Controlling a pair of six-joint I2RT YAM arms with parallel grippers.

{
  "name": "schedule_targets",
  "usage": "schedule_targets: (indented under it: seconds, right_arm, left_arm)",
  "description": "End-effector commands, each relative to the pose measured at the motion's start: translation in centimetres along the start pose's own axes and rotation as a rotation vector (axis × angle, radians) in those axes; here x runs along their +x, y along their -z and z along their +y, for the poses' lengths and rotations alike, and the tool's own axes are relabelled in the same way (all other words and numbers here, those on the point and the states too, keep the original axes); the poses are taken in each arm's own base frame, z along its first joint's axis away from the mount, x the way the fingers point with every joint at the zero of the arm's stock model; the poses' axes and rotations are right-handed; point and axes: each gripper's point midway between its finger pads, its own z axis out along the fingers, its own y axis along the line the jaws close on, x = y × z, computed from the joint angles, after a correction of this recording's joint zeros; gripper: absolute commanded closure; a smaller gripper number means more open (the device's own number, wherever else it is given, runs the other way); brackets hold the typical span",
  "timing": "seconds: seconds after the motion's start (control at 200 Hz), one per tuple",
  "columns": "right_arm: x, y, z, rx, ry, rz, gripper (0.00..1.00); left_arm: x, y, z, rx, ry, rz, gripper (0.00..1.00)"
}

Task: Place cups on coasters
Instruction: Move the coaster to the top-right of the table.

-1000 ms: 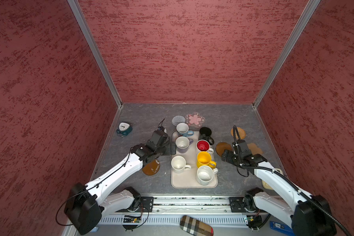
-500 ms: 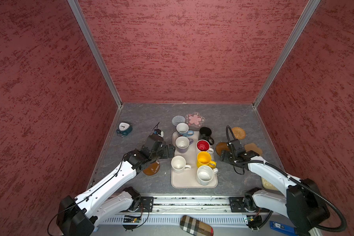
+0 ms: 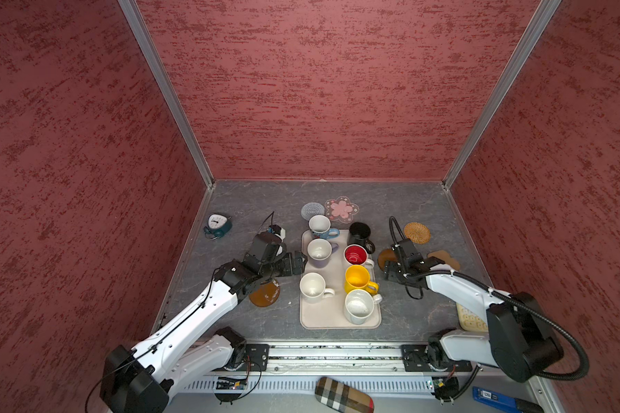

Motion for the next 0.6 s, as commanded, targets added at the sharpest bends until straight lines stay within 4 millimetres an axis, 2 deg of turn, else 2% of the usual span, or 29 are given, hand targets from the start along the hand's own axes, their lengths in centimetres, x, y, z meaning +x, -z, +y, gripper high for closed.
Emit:
schedule_targets:
  seconds: [0.0, 0.341, 0.591]
  right_arm:
    - [-1.5, 0.0, 1.1, -0.013, 0.029, -0.033, 0.19]
    - [-2.2, -2.0, 2.3, 0.003, 0.083, 0.029, 0.22]
    - [-4.1, -2.7, 3.0, 0.035, 0.121, 0.018, 0.22]
  left_arm:
    - [-1.1, 0.3, -0.8, 0.041, -0.01, -0.023, 0.01]
    - [-1.8, 0.5, -0.8, 0.055, 0.0, -0.028, 0.01]
    - [-2.0, 0.3, -0.7, 0.06, 0.007, -0.029, 0.01]
